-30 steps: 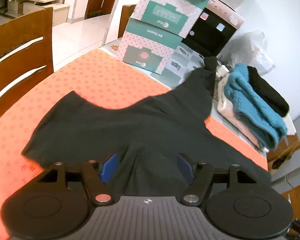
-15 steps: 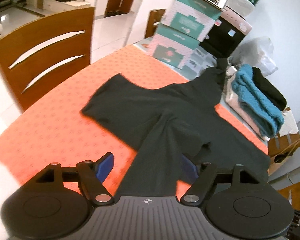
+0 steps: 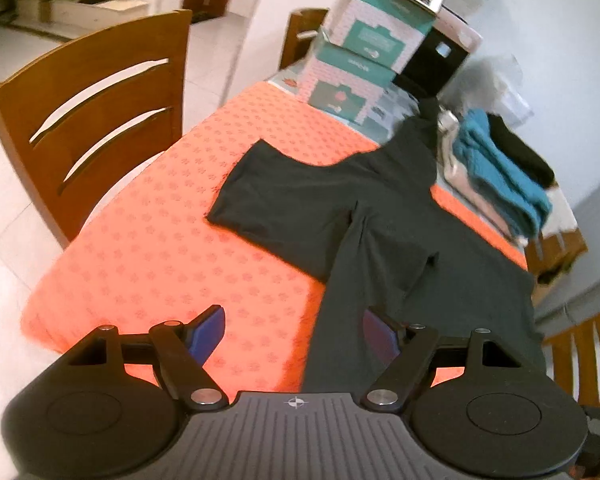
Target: Fold clothes
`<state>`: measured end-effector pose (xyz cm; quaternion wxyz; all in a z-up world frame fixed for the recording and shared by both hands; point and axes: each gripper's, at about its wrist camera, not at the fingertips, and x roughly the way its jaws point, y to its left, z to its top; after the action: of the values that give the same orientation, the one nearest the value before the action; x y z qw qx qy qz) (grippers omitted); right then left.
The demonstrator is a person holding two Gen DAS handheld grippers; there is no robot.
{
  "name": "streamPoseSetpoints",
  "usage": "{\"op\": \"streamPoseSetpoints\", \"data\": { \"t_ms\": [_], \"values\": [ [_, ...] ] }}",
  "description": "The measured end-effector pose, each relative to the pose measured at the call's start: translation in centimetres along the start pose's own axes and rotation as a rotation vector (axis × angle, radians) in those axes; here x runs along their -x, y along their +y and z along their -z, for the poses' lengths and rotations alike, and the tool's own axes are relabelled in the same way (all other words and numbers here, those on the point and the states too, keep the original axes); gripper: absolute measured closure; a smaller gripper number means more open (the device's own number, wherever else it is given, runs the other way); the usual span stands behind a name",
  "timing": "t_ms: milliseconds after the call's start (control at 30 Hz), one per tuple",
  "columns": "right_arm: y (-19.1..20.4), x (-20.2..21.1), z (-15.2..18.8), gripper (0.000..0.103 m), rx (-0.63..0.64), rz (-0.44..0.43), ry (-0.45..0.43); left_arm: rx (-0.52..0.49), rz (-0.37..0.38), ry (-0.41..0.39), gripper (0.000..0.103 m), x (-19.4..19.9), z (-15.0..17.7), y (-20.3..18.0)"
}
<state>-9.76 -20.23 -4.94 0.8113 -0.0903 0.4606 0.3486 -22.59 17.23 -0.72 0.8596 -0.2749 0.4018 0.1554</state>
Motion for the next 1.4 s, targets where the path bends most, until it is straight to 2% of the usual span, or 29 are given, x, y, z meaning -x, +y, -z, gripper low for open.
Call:
{"op": "streamPoseSetpoints", "data": {
  "t_ms": [267,533,567,600,667,833,1033,1233,1400],
  "values": [
    [8.5,-3.5,1.8,0.066,-0.131,-0.047,0.009,-0.107,0.054,0.075,0.025,-1.0,-1.3,5.1],
    [13.1,-9.1,2.2,0.066,-0.245,-0.073,0.040,-0.177,0.066,0.102,0.025,-1.6,-2.6,8.0],
    [13.4,-9.5,2.2,0.076,-0.248,-0.071,0.037,-0.176,0.066,0.104,0.025,-1.7,-2.7,8.2],
    [13.7,-9.8,2.2,0.099,-0.251,-0.069,0.034,-0.176,0.067,0.106,0.025,-1.8,-2.8,8.5],
    [14.0,-9.5,1.8,0.098,-0.249,-0.072,0.021,-0.175,0.069,0.110,0.025,-1.9,-2.9,8.9],
    [13.5,-6.1,0.0,0.099,-0.193,-0.040,-0.023,-0.166,0.077,0.115,0.025,-2.4,-3.3,9.8],
    [10.2,-0.8,-4.5,0.099,-0.089,0.055,-0.019,-0.138,0.087,0.124,0.025,-3.6,-3.5,9.9],
    [5.5,0.3,-9.0,0.099,0.041,0.115,0.069,-0.095,0.084,0.114,0.025,-4.8,-3.5,9.0],
    [1.8,-2.1,-10.9,0.099,0.111,0.132,0.171,-0.039,0.064,0.093,0.025,-5.4,-3.7,7.6]
  ]
}}
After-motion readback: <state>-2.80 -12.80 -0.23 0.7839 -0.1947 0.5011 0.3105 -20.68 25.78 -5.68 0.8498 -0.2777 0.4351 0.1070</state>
